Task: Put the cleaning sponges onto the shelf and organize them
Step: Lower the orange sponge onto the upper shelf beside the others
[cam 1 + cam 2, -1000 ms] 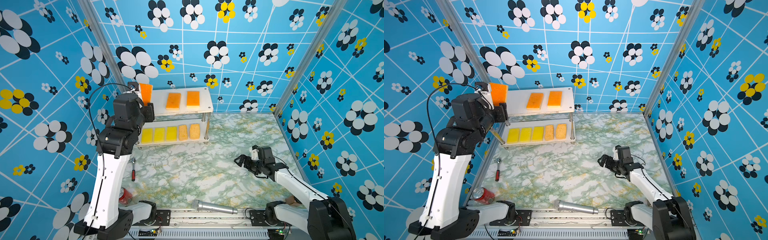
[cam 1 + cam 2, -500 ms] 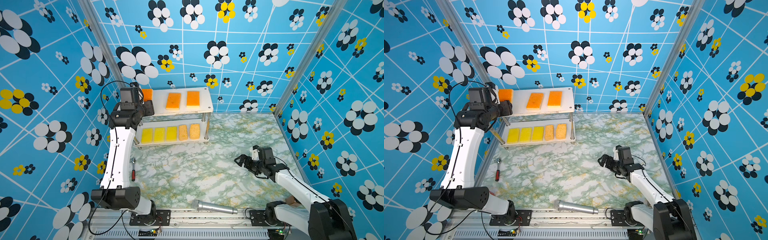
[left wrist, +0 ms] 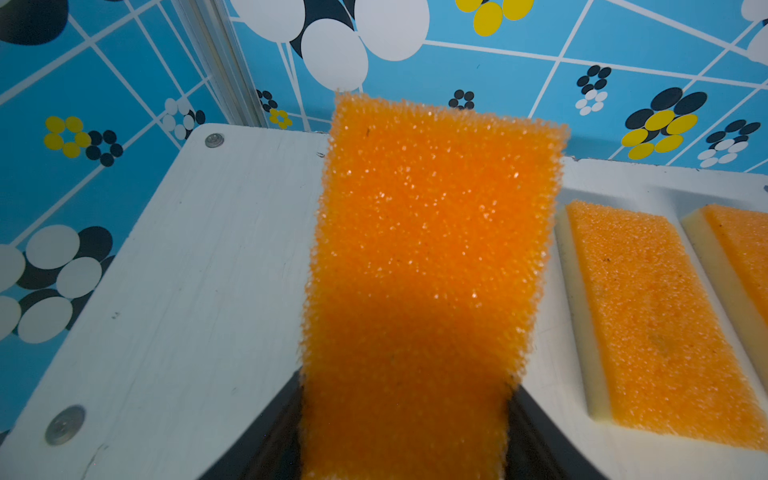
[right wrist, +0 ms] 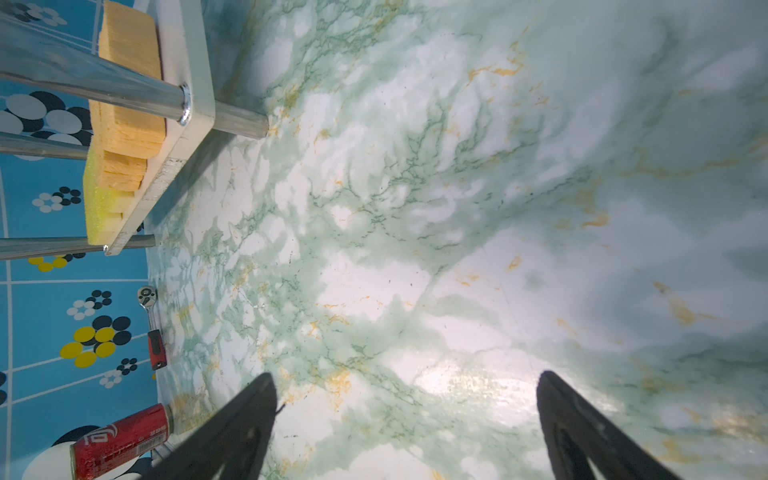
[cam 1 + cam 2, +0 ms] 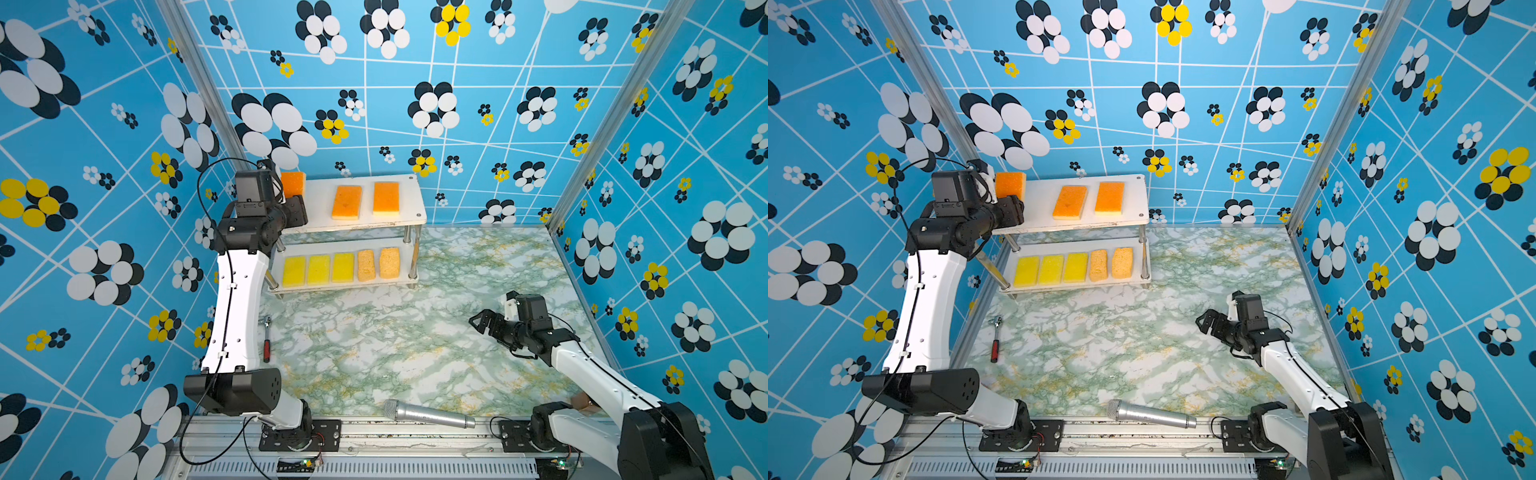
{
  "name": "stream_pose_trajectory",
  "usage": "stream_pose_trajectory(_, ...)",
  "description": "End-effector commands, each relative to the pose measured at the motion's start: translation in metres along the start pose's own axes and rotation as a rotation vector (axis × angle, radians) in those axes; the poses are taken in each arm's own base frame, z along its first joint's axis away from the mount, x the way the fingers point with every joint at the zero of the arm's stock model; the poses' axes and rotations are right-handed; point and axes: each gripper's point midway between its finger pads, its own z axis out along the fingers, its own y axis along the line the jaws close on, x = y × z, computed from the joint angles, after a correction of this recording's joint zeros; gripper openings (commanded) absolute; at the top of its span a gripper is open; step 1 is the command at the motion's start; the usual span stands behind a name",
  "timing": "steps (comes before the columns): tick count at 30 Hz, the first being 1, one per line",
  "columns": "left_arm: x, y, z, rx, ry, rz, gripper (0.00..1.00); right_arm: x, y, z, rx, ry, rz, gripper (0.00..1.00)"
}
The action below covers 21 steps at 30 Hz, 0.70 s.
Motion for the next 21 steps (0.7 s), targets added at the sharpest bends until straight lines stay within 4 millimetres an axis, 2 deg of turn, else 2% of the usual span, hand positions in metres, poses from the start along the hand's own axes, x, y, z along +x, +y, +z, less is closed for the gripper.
stream_pose_trajectory(1,-0.009,0.002,0.002,0.006,-0.022,-0.024,0.67,0.001,-0.002,0.000,-0.008,-0.009,0.015,0.99)
stream_pose_trajectory(21,0.000,0.001,0.019,0.009,0.024,-0.023,0.70,0.000,0.000,-0.001,-0.013,-0.012,0.022,0.99)
